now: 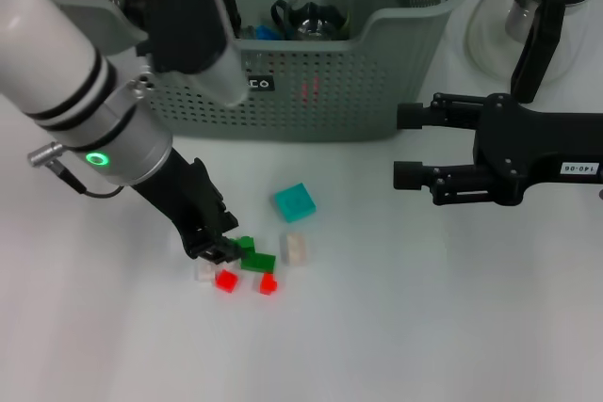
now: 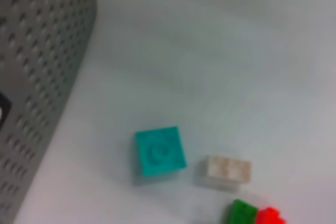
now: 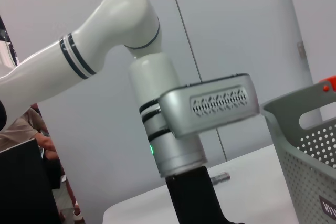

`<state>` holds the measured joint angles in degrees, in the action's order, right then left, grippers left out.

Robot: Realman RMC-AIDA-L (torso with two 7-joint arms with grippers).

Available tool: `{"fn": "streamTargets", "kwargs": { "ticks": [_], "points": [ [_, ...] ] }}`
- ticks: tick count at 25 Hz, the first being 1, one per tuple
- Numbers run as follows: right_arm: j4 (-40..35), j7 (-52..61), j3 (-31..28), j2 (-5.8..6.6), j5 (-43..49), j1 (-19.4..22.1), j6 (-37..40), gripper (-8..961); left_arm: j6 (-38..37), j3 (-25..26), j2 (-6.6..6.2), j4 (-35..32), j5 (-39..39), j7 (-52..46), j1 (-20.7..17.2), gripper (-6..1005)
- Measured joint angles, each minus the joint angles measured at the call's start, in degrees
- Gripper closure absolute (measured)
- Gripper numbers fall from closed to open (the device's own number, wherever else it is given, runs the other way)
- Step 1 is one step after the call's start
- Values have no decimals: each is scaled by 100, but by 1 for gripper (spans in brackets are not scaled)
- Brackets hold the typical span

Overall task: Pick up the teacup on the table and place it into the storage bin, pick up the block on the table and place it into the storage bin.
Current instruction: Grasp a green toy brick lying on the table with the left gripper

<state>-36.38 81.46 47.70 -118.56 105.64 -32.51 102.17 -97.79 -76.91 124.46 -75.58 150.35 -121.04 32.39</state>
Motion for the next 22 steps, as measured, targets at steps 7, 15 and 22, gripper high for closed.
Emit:
{"fn": "streamTargets", "kwargs": {
  "ticks": [7,15,22],
  "points": [
    [0,-26,-15,0,0,7,-5,103,561,-829,-1,-68,390,-444,-109,626],
    [0,-28,-15,8,-2,9,-5,102,660,-1063,4,-79,418,-514,-116,677],
    [0,-40,-15,9,0,4,-4,103,787,-1259,7,-70,481,-613,-120,677]
  ]
}}
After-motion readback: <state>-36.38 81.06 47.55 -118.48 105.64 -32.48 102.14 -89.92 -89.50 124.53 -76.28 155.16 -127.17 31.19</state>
